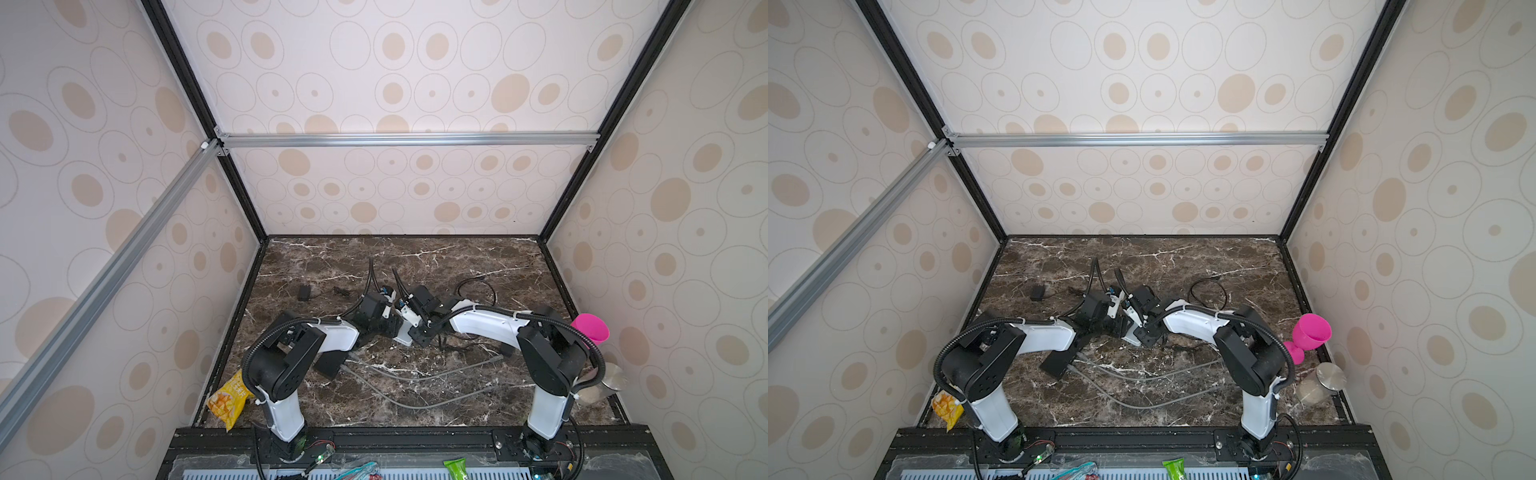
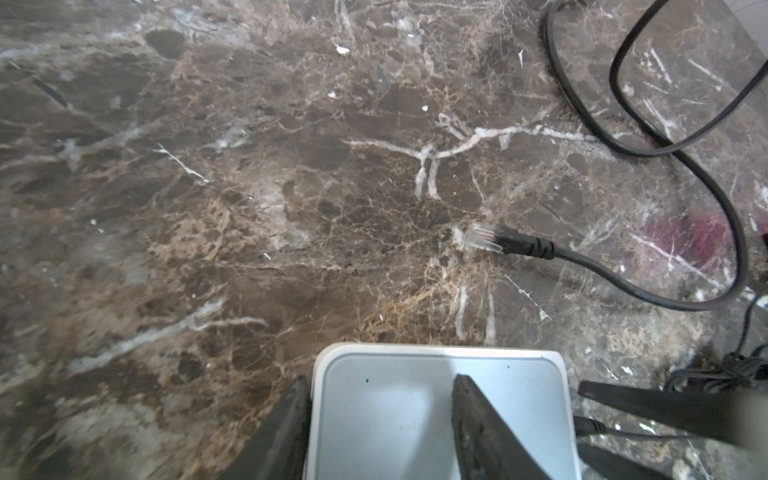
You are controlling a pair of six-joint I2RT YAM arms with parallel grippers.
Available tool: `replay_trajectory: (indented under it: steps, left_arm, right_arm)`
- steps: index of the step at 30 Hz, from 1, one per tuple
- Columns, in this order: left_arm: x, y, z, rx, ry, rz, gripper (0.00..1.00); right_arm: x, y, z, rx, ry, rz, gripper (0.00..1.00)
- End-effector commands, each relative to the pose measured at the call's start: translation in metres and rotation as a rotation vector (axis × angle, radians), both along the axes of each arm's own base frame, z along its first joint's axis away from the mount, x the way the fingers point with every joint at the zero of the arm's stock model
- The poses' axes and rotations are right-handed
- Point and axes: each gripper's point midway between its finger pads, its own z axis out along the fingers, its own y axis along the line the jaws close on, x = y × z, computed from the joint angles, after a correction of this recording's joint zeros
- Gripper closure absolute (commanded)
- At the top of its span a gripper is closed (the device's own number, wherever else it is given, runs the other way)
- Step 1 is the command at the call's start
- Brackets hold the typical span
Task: Insert the plug into the switch port
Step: 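Open both grippers and lift them away from the white router, then reach the right gripper to the black power adapter and grasp it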
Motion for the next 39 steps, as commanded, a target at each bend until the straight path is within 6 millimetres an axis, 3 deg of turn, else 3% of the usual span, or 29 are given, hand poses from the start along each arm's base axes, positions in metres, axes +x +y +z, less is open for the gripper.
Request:
replay_trajectory:
  steps: [1,6,7,9,11,14,20,23,26,29,34,39]
  left_arm:
    - [-0.023,0.020,-0.022,0.093,0.134,-0.005,0.42]
    - [0.006,0.035,0.015,0.127,0.061,0.086,0.37]
    - [0.011,0.036,0.027,0.120,0.039,0.101,0.36]
    - [0.015,0.038,0.050,0.104,0.000,0.123,0.31]
    - [0.014,0.040,0.073,0.083,-0.032,0.129,0.29]
    - [0.003,0.040,0.114,0.013,-0.082,0.109,0.29]
    - [-0.050,0.039,0.182,-0.155,-0.168,-0.038,0.28]
    - [-0.075,0.052,0.194,-0.165,-0.184,-0.057,0.29]
    - [-0.095,0.060,0.195,-0.196,-0.193,-0.070,0.29]
    - [-0.109,0.065,0.192,-0.227,-0.203,-0.078,0.29]
    - [-0.115,0.071,0.188,-0.234,-0.229,-0.073,0.29]
    - [-0.117,0.072,0.195,-0.246,-0.266,-0.080,0.30]
  right_arm:
    - [0.003,0.021,0.031,0.100,-0.119,0.045,0.72]
    - [-0.009,-0.008,0.041,0.081,-0.123,-0.065,0.72]
    - [-0.009,-0.018,0.046,0.090,-0.139,-0.133,0.71]
    - [-0.006,-0.045,0.059,0.126,-0.185,-0.342,0.55]
    - [-0.005,-0.078,0.066,0.166,-0.198,-0.593,0.52]
    - [-0.020,-0.122,0.066,0.215,-0.080,-0.916,0.54]
    - [-0.054,-0.160,0.054,0.501,0.133,-1.324,0.57]
    - [-0.061,-0.210,0.063,0.490,0.014,-1.498,0.57]
    - [-0.055,-0.245,0.073,0.428,-0.059,-1.526,0.54]
    - [-0.049,-0.272,0.081,0.245,-0.129,-1.501,0.39]
    - [-0.040,-0.297,0.068,0.060,-0.114,-1.508,0.34]
    - [-0.029,-0.301,0.039,0.044,-0.057,-1.511,0.37]
